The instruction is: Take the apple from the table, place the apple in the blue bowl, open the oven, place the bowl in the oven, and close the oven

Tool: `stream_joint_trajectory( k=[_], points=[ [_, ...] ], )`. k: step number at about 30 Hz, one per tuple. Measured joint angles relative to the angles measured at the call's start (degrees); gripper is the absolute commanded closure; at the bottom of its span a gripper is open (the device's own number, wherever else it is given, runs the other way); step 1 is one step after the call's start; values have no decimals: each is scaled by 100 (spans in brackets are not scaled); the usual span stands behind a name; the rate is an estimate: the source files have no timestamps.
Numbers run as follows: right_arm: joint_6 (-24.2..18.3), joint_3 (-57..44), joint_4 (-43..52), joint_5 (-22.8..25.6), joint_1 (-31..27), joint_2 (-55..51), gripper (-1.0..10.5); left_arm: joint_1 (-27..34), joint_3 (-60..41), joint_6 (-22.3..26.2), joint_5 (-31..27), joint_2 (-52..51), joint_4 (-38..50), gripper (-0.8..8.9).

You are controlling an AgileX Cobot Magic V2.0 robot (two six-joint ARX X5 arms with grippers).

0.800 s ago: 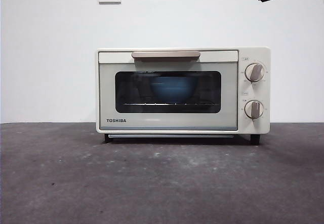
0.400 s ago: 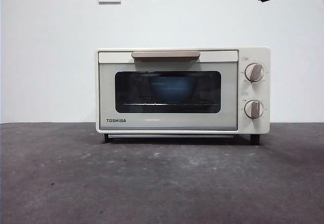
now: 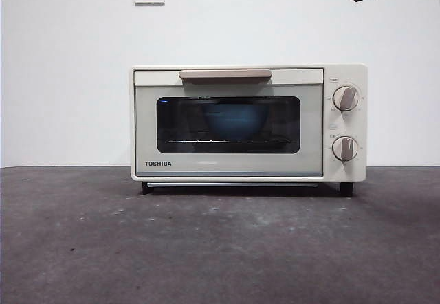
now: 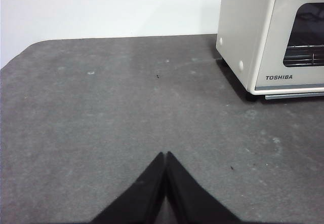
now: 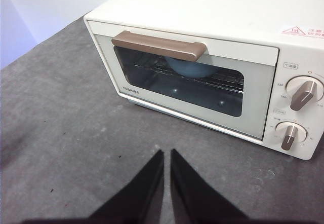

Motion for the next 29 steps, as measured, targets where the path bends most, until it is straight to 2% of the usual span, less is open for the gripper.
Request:
stream_joint_trajectory(
  k=[21,25,29],
  points=[
    [-7,0,13,0,0,0,941,0,0,-9,0,0,0,806],
    [-238,-2,-2,177,-94,-146,941,0,-2,-11,0,0,0,806],
    [-695,-157,179,382,-669,-621,941,0,-2,-11,-2,0,0,806]
  ],
)
